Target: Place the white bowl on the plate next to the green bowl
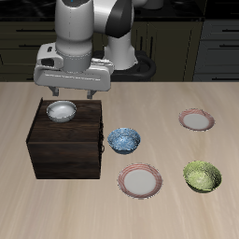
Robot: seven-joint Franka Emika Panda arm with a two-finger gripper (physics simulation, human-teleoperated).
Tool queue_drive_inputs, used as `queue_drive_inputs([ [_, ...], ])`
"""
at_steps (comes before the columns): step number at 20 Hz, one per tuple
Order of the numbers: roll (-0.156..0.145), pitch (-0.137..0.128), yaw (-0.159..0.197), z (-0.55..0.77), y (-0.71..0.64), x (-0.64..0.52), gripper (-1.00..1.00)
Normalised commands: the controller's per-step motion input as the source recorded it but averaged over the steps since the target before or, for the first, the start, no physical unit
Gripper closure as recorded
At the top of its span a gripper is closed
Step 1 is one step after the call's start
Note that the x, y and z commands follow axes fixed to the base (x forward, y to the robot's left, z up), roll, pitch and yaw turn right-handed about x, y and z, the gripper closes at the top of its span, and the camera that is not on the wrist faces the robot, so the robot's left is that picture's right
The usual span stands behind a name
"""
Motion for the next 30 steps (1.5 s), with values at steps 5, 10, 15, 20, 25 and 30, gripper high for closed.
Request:
queue_drive_inputs([
  [5, -0.004, 0.002, 0.010, -0.13, -0.01, 0.01, -1.00],
  [10, -0.015, 0.011, -0.005, -0.17, -0.04, 0.03, -1.00],
  [15, -0.008, 0.031, -0.016, -0.29, -0.03, 0.02, -1.00],
  [20, 0.009, 0.026, -0.016, -0.26, 0.02, -0.06, -1.00],
  [25, 0.033, 0.024, -0.025, -0.24, 0.12, -0.09, -1.00],
  [30, 0.039, 0.043, -0.007, -0.40, 0.14, -0.12, 1.00],
])
